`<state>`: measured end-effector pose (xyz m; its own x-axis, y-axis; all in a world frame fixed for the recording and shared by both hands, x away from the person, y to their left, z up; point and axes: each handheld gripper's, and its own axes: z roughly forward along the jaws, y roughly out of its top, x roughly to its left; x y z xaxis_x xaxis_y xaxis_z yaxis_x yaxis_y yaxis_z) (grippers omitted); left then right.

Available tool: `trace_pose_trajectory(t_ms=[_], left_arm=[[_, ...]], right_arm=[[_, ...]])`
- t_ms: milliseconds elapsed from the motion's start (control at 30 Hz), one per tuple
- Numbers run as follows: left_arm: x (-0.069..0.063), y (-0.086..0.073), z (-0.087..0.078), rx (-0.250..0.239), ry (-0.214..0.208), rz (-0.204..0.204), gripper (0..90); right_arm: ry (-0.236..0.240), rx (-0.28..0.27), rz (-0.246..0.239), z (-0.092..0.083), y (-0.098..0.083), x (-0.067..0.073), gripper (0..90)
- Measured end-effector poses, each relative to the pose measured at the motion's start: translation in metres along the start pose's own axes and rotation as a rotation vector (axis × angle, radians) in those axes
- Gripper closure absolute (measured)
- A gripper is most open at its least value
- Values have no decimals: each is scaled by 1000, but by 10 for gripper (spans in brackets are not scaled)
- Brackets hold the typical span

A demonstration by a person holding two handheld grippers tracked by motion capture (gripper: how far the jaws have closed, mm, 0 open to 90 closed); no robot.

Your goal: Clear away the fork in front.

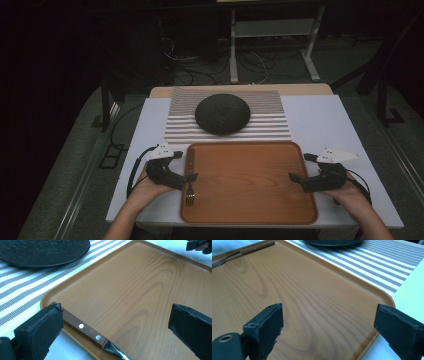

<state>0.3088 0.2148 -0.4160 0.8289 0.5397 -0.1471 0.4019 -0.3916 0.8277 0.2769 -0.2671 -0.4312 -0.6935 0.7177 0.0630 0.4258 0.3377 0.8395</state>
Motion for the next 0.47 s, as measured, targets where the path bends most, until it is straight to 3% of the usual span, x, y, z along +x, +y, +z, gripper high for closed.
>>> trace_pose_trajectory(t_ms=[467], left_arm=[[-2,-1,4,18,-13,29,0]], right_arm=[[-2,-4,-1,-2,0,-1,88]])
